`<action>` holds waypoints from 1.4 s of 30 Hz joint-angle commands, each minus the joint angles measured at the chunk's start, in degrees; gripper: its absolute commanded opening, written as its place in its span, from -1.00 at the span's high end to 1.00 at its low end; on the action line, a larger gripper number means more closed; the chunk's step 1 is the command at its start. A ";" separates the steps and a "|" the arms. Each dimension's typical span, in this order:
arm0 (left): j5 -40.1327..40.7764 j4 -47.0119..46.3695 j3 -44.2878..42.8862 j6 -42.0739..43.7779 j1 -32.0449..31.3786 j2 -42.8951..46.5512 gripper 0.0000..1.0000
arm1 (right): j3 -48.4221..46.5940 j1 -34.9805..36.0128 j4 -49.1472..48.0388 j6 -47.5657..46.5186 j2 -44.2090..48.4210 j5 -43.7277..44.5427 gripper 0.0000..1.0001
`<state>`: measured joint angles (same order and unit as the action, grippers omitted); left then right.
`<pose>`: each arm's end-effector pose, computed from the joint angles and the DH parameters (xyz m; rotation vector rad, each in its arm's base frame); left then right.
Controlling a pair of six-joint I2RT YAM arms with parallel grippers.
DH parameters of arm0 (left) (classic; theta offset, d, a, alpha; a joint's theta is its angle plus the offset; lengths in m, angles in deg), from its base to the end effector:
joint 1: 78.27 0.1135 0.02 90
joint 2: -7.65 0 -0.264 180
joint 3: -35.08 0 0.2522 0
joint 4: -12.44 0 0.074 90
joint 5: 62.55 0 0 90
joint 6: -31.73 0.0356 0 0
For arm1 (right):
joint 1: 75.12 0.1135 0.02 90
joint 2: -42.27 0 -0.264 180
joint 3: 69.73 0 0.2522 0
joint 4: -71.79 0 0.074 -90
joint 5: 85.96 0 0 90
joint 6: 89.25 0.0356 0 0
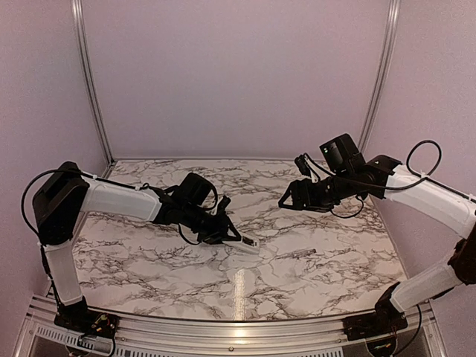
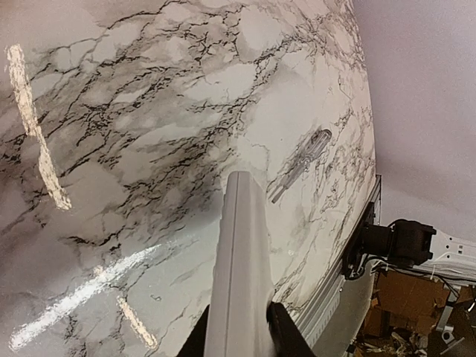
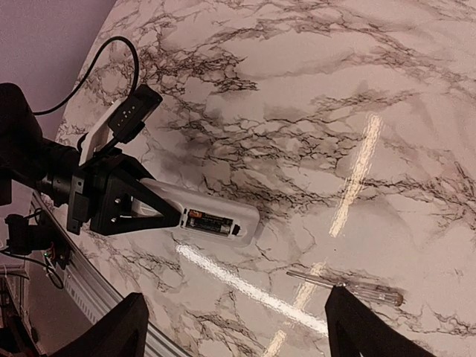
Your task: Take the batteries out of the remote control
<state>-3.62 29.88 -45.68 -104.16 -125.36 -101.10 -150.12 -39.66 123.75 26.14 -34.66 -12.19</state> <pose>0.2595 -0.3061 0.1707 0.3333 2.6762 -1.3092 0.2253 0.1727 0.3049 -0.3595 2.5177 0.7995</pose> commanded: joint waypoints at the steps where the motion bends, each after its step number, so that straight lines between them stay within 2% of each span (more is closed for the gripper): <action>1: -0.68 2.44 -1.30 0.14 0.90 -1.96 1.00 | -0.52 0.51 1.36 -0.52 1.05 1.02 -0.62; 5: -0.36 4.22 -1.26 0.44 1.35 -2.75 0.97 | -0.43 0.48 1.29 -0.59 0.91 1.02 -0.62; 9: 0.07 5.26 -0.75 0.36 1.64 -2.98 0.81 | -0.43 0.48 1.31 -0.67 0.73 1.02 -0.62; 15: 1.45 5.71 0.67 -0.04 2.19 -2.23 0.31 | -0.43 0.48 1.57 -0.82 0.65 1.11 -0.62; 17: 1.88 5.87 1.18 0.00 2.28 -1.84 0.05 | -0.47 0.48 1.57 -0.78 0.68 1.19 -0.62; 19: 2.33 6.28 1.47 0.24 2.44 -1.73 -0.07 | -0.52 0.48 1.62 -0.78 0.67 1.20 -0.62; 27: 3.72 8.29 1.03 1.68 3.01 -1.47 -0.27 | -0.70 0.48 1.60 -0.75 0.42 1.11 -0.62; 35: 7.32 12.36 0.12 4.26 3.28 -0.44 -0.60 | -0.18 0.48 1.70 -0.69 0.42 1.20 -0.62; 42: 11.46 17.31 -2.19 7.85 3.32 0.73 -0.78 | 0.04 0.49 1.75 -0.91 0.58 1.55 -0.62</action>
<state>3.89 42.34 -46.03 -99.55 -122.39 -102.52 -150.10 -39.66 124.25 25.94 -34.66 -11.84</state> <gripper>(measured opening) 0.871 0.811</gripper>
